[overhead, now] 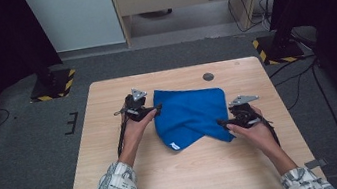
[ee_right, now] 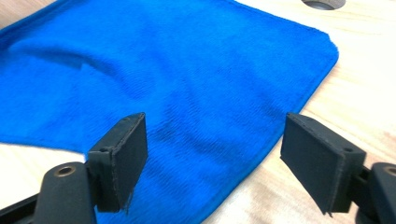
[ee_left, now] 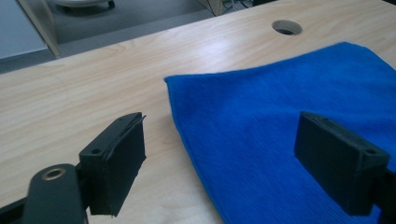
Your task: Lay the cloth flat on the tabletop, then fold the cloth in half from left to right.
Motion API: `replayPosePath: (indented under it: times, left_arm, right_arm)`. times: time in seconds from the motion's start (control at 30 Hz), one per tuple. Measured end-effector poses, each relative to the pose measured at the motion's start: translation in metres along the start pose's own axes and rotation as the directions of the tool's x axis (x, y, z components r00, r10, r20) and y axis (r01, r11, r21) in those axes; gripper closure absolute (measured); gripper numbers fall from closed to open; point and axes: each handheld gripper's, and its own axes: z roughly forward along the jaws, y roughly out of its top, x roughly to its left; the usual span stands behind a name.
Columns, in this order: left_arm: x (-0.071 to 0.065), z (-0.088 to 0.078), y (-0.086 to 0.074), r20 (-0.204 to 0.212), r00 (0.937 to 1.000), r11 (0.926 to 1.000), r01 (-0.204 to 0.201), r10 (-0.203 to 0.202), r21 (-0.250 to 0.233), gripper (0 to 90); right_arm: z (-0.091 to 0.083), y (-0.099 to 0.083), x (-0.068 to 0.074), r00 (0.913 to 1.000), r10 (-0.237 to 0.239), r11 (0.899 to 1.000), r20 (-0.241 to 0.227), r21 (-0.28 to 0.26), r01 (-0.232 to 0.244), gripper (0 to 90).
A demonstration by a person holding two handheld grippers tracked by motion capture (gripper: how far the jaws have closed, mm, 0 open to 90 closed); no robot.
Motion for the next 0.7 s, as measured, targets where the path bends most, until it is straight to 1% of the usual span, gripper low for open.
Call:
replayPosePath:
  times: [0.03, 0.07, 0.1, 0.2, 0.27, 0.37, 0.4, 0.43, 0.47, 0.5, 0.53, 0.57, 0.6, 0.63, 0.67, 0.7]
  left_arm:
    - [0.000, 0.000, 0.000, 0.000, 1.0000, 1.0000, 0.000, 0.000, 0.000, 15.2]
    - [-0.005, -0.003, -0.002, 0.010, 0.9999, 1.0000, -0.004, 0.004, 0.001, 14.9]
    - [-0.007, -0.005, -0.003, 0.015, 0.9999, 1.0000, -0.007, 0.007, -0.002, 14.8]
    - [-0.013, -0.011, -0.008, 0.030, 0.9996, 1.0000, 0.003, -0.003, -0.008, 14.7]
    - [-0.015, -0.014, -0.010, 0.030, 0.9995, 1.0000, 0.001, -0.001, -0.009, 14.7]
    - [-0.020, -0.024, -0.017, 0.037, 0.9993, 0.9999, 0.007, -0.006, -0.012, 14.6]
    - [-0.022, -0.027, -0.020, 0.035, 0.9993, 0.9998, 0.013, -0.013, -0.014, 14.6]
    - [-0.023, -0.030, -0.023, 0.035, 0.9993, 0.9999, 0.011, -0.011, -0.013, 14.6]
    - [-0.025, -0.033, -0.026, 0.038, 0.9992, 0.9999, 0.011, -0.010, -0.012, 14.6]
    - [-0.029, -0.039, -0.032, 0.041, 0.9991, 0.9998, 0.015, -0.015, -0.015, 14.7]
    - [-0.031, -0.042, -0.036, 0.042, 0.9991, 0.9999, 0.012, -0.012, -0.010, 14.9]
    - [-0.031, -0.042, -0.036, 0.042, 0.9991, 0.9999, 0.012, -0.012, -0.010, 14.9]
    - [-0.035, -0.049, -0.042, 0.045, 0.9990, 1.0000, 0.004, -0.003, -0.004, 14.9]
    - [-0.035, -0.049, -0.042, 0.045, 0.9990, 1.0000, 0.004, -0.003, -0.004, 14.8]
    - [-0.038, -0.056, -0.048, 0.041, 0.9992, 1.0000, -0.004, 0.005, -0.004, 14.8]
    - [-0.038, -0.056, -0.048, 0.041, 0.9992, 1.0000, -0.004, 0.005, -0.004, 14.9]
  right_arm:
    - [0.000, 0.000, 0.000, 1.0000, 0.000, 1.000, 0.000, 0.000, 0.000, 21.8]
    - [-0.002, -0.002, 0.001, 1.0000, 0.000, 1.000, -0.009, -0.003, 0.000, 20.0]
    - [-0.003, -0.003, 0.001, 0.9999, -0.002, 1.000, -0.011, -0.005, 0.002, 19.6]
    - [-0.006, -0.006, 0.002, 0.9998, 0.004, 1.000, -0.021, -0.006, -0.004, 18.3]
    - [-0.009, -0.008, 0.004, 0.9997, 0.002, 1.000, -0.025, -0.007, -0.002, 18.6]
    - [-0.015, -0.011, 0.005, 0.9996, -0.005, 1.000, -0.028, -0.014, 0.005, 21.0]
    - [-0.023, -0.015, 0.008, 0.9994, -0.006, 1.000, -0.033, -0.015, 0.006, 24.6]
    - [-0.023, -0.015, 0.008, 0.9994, -0.006, 1.000, -0.033, -0.015, 0.006, 24.6]
    - [-0.025, -0.018, 0.009, 0.9994, -0.014, 1.000, -0.033, -0.016, 0.014, 26.8]
    - [-0.028, -0.021, 0.010, 0.9993, -0.011, 1.000, -0.035, -0.017, 0.010, 29.5]
    - [-0.033, -0.027, 0.013, 0.9991, -0.011, 1.000, -0.041, -0.010, 0.011, 34.7]
    - [-0.033, -0.027, 0.013, 0.9991, -0.011, 1.000, -0.041, -0.010, 0.011, 34.7]
    - [-0.037, -0.034, 0.016, 0.9986, -0.022, 1.000, -0.047, -0.004, 0.022, 41.0]
    - [-0.037, -0.034, 0.016, 0.9986, -0.022, 1.000, -0.047, -0.004, 0.022, 41.0]
    - [-0.041, -0.039, 0.019, 0.9985, -0.026, 1.000, -0.049, 0.002, 0.026, 47.3]
    - [-0.041, -0.039, 0.019, 0.9985, -0.026, 1.000, -0.049, 0.002, 0.026, 47.3]
